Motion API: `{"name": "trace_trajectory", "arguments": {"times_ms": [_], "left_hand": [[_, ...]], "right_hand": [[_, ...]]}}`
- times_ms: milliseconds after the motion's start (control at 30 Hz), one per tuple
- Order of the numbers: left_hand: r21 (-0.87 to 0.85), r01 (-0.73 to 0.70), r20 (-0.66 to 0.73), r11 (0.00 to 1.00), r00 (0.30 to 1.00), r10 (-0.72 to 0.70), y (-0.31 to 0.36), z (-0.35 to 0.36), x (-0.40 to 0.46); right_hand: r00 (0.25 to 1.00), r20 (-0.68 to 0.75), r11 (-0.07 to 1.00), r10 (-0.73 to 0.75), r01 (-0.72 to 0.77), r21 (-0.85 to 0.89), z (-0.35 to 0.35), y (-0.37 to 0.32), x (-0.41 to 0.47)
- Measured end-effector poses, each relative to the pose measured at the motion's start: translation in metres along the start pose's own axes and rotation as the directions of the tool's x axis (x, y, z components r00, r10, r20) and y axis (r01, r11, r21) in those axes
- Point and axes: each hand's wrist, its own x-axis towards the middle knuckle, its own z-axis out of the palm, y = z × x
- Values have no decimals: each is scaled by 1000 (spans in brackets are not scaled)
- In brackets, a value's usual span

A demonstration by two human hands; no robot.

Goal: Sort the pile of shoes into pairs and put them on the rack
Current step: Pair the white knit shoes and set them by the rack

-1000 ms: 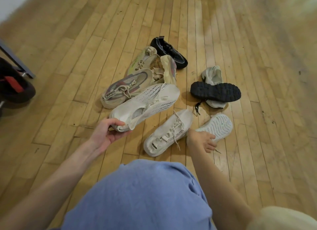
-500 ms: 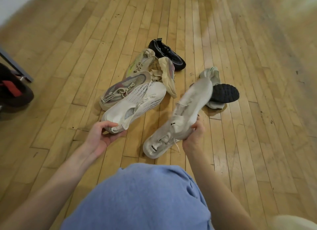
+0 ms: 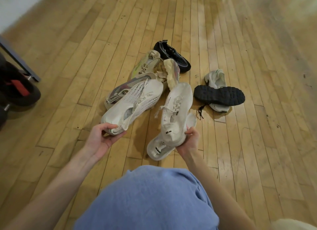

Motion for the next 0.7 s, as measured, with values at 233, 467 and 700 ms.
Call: {"name": "trace_trajectory", "arguments": {"times_ms": [233, 467, 700], "left_hand": [[89, -18, 21, 996, 1000, 16, -3, 4, 1], [72, -14, 30, 997, 999, 12, -4, 3, 8], [175, -15, 98, 984, 995, -3, 10, 33, 21]], "right_hand": [[1000, 0, 992, 10, -10, -126, -6, -4, -3], [994, -102, 984, -38, 20, -176, -30, 4, -2], [823, -481, 743, -302, -113, -659, -15, -22, 22]]}}
